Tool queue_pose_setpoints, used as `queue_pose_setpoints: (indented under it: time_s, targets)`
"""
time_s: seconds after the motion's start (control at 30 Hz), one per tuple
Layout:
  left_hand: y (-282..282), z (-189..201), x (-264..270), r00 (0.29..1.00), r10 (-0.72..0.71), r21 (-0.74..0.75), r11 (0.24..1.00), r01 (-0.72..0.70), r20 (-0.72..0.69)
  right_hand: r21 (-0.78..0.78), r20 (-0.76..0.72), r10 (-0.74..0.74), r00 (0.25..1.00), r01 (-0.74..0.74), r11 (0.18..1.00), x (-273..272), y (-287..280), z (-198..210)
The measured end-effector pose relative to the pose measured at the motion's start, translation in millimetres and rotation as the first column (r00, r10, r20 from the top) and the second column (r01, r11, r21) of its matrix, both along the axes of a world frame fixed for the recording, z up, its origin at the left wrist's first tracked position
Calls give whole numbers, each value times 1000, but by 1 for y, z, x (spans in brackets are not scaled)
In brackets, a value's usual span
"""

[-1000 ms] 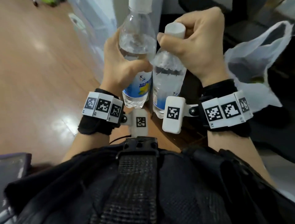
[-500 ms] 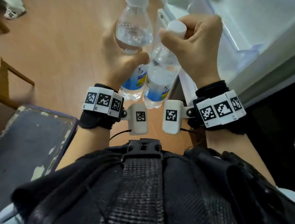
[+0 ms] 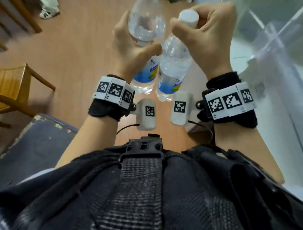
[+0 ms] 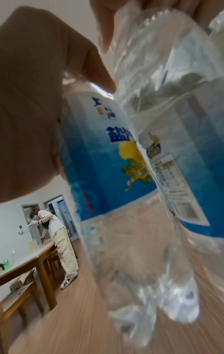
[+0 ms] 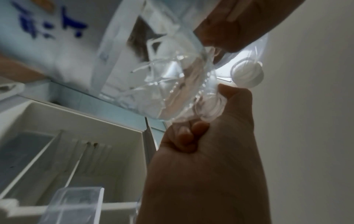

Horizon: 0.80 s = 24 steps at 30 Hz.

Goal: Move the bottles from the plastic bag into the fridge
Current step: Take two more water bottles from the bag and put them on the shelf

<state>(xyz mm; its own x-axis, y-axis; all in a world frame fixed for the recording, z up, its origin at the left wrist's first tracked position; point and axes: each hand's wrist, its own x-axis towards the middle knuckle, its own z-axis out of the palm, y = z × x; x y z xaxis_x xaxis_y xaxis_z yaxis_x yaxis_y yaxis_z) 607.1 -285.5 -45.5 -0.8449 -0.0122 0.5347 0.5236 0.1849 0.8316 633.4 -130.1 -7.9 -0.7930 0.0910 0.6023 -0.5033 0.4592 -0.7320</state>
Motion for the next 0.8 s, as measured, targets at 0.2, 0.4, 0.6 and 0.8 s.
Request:
queue_pose_setpoints:
  time_s: [0.2, 0.4, 0.6, 0.8]
  targets:
    - [18, 8, -99, 1000, 4, 6, 1000, -4, -17, -58, -8, -67, 998, 66, 996, -98, 16, -3]
    - [46, 5, -211, 984, -177, 31, 984, 177, 4, -30, 26, -186, 982, 187, 982, -191, 34, -1]
    - [93, 6, -320, 940, -342, 9, 940, 342, 8, 8, -43, -430, 902, 430, 903, -261, 66, 1]
    - [166, 20, -381, 850, -526, -23, 850, 526, 23, -30, -81, -666, 741, 666, 745, -291, 113, 12]
